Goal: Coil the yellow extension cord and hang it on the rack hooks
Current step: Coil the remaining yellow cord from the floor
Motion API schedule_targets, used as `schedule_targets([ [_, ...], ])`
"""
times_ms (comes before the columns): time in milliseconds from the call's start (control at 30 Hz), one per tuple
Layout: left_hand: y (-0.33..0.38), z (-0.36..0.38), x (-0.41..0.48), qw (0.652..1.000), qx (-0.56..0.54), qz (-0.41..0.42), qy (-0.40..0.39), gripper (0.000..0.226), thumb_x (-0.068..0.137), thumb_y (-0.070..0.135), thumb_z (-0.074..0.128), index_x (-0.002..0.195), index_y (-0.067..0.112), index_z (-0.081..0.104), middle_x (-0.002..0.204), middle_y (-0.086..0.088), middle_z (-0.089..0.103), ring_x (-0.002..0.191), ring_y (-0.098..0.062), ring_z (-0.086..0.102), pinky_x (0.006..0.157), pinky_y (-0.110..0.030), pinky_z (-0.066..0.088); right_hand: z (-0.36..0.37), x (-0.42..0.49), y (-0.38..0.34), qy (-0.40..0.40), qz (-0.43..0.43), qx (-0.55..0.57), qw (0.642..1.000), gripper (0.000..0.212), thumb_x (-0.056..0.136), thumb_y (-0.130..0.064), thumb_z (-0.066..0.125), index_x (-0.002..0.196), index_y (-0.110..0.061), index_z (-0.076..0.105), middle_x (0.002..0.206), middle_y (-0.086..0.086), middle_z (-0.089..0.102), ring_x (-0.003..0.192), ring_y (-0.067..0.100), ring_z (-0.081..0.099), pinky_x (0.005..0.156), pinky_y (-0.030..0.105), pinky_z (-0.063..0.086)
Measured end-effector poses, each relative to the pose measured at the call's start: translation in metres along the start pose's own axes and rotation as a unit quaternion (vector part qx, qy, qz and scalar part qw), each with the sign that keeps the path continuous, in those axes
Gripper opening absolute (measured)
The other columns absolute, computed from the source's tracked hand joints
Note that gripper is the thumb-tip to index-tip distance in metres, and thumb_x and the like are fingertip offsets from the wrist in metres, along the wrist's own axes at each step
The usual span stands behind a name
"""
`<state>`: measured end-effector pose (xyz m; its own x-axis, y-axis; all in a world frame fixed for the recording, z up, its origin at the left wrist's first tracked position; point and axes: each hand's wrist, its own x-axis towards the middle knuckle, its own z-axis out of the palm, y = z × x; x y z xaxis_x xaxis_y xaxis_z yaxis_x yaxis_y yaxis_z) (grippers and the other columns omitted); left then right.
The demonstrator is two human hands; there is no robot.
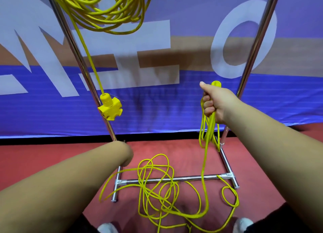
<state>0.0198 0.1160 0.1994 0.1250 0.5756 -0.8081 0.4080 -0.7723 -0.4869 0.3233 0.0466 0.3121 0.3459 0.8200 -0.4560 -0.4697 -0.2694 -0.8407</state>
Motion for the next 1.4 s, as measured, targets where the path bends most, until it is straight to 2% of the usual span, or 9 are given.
schedule_targets([
  [133,0.018,0.003,-0.001,0.986,-0.143,0.058,0.062,0.059,0.104,0.032,0.056,0.157,0.011,0.041,0.154,-0.013,0.052,0.138,-0.034,0.053,0.109,-0.037,0.046,0.002,-0.001,-0.001,-0.019,0.010,0.049,0.999,0.039,0.098,-0.044,0.073,0.078,-0.022,0.048,0.060,-0.009,0.035,0.042,0.004,0.029,0.033,0.019,0.021],
  [300,0.076,-0.021,-0.026,0.897,-0.361,0.233,0.104,0.099,0.092,0.055,0.072,0.166,0.022,0.014,0.169,0.002,0.030,0.151,-0.022,0.036,0.121,-0.035,0.033,0.018,-0.009,-0.004,-0.066,0.016,0.144,0.987,0.040,0.098,-0.042,0.073,0.075,-0.022,0.047,0.064,-0.010,0.029,0.040,0.003,0.030,0.032,0.019,0.022],
  [400,0.110,-0.035,-0.025,0.852,-0.435,0.243,0.158,0.109,0.087,0.058,0.075,0.165,0.020,0.010,0.169,0.000,0.029,0.149,-0.024,0.040,0.117,-0.030,0.036,0.027,-0.018,-0.008,-0.094,0.020,0.187,0.978,0.041,0.098,-0.044,0.073,0.073,-0.021,0.048,0.061,-0.011,0.030,0.037,0.002,0.032,0.032,0.018,0.022],
  [533,0.128,-0.048,-0.010,0.782,-0.537,0.238,0.208,0.097,0.093,0.049,0.073,0.166,0.032,0.011,0.162,-0.005,0.041,0.127,-0.028,0.062,0.104,-0.031,0.050,0.032,-0.029,-0.014,-0.146,0.052,0.228,0.961,0.044,0.096,-0.047,0.074,0.071,-0.021,0.050,0.059,-0.013,0.030,0.035,0.003,0.033,0.030,0.017,0.023],
  [633,0.117,-0.055,-0.005,0.737,-0.560,0.302,0.229,0.045,0.101,0.040,0.063,0.144,0.050,0.053,0.142,-0.005,0.062,0.112,-0.027,0.070,0.097,-0.043,0.058,0.027,-0.034,-0.021,-0.170,0.069,0.239,0.954,0.045,0.095,-0.049,0.074,0.070,-0.020,0.050,0.055,-0.013,0.032,0.033,0.003,0.034,0.029,0.017,0.023],
  [767,0.095,-0.060,-0.011,0.783,-0.413,0.336,0.322,0.026,0.105,0.031,0.059,0.128,0.030,0.071,0.159,0.011,0.048,0.143,-0.008,0.047,0.119,-0.027,0.036,0.009,-0.039,-0.029,-0.223,0.107,0.223,0.943,0.045,0.096,-0.053,0.071,0.072,-0.019,0.051,0.053,-0.012,0.035,0.032,0.003,0.035,0.029,0.016,0.023],
  [1000,0.064,-0.047,-0.002,0.840,-0.110,0.260,0.463,0.019,0.095,0.025,0.049,0.102,0.012,0.061,0.111,-0.008,0.065,0.087,-0.035,0.067,0.075,-0.045,0.055,-0.017,-0.043,-0.039,-0.225,0.086,0.042,0.970,0.043,0.095,-0.058,0.068,0.078,-0.021,0.054,0.058,-0.013,0.033,0.033,0.002,0.028,0.029,0.015,0.016],
  [1200,0.034,-0.057,-0.030,0.839,-0.200,0.239,0.447,0.033,0.103,0.038,0.058,0.077,0.022,0.046,0.068,0.002,0.050,0.064,-0.021,0.046,0.061,-0.034,0.038,-0.031,-0.037,-0.033,-0.175,0.040,-0.146,0.973,0.043,0.092,-0.058,0.072,0.093,-0.016,0.062,0.061,-0.009,0.029,0.036,0.001,0.022,0.030,0.016,0.015],
  [1400,0.011,-0.081,-0.059,0.832,-0.343,0.107,0.423,0.050,0.093,0.063,0.064,0.073,0.018,0.054,0.066,0.005,0.060,0.067,-0.015,0.054,0.063,-0.035,0.048,-0.024,-0.032,-0.016,-0.190,0.009,-0.324,0.927,0.032,0.096,-0.036,0.075,0.081,-0.014,0.057,0.068,0.000,0.051,0.039,0.007,0.026,0.036,0.017,0.018],
])
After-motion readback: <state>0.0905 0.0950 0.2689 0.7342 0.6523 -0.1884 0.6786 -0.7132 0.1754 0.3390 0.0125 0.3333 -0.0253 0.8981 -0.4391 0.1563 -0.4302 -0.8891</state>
